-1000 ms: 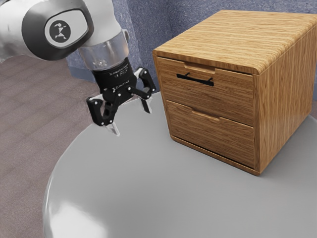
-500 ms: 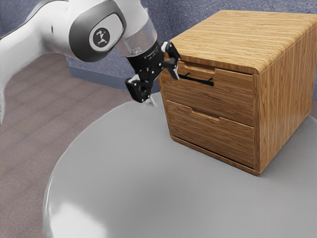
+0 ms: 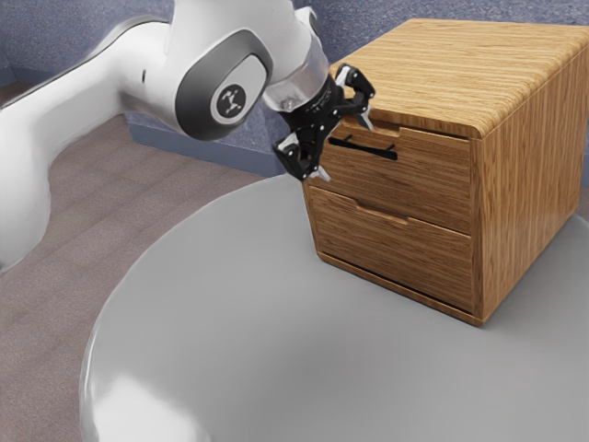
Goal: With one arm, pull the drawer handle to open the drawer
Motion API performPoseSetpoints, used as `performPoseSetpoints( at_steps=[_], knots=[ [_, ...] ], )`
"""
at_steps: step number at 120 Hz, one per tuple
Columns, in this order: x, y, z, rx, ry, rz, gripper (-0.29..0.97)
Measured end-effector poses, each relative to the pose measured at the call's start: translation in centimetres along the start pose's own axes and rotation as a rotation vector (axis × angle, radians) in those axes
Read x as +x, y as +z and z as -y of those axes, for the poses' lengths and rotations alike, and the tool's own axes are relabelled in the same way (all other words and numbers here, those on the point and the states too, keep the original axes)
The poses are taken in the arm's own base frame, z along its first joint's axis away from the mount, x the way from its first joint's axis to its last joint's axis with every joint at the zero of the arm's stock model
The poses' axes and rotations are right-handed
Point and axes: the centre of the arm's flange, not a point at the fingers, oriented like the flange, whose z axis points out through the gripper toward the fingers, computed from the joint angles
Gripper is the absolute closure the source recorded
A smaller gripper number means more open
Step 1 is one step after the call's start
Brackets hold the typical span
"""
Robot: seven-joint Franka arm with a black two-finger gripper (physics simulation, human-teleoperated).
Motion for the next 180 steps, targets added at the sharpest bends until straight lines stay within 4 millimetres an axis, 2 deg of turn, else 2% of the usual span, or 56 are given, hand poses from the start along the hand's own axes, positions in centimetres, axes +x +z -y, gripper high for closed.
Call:
performPoseSetpoints(
  at_steps=[42,81,100,114,132,168,180],
  knots=[
    [0.4,1.0,0.1,-0.011,-0.049,0.014,0.00],
    [0.5,0.9,0.1,-0.018,-0.060,0.010,0.29],
    [0.6,0.8,-0.1,-0.024,-0.063,0.009,0.37],
    [0.7,0.9,-0.2,-0.025,-0.065,0.007,0.38],
    [1.2,2.1,-0.4,-0.015,-0.068,0.006,0.38],
    [1.4,2.6,-0.6,-0.016,-0.066,0.005,0.39],
    [1.4,2.7,-0.6,-0.016,-0.064,0.005,0.44]
  ],
)
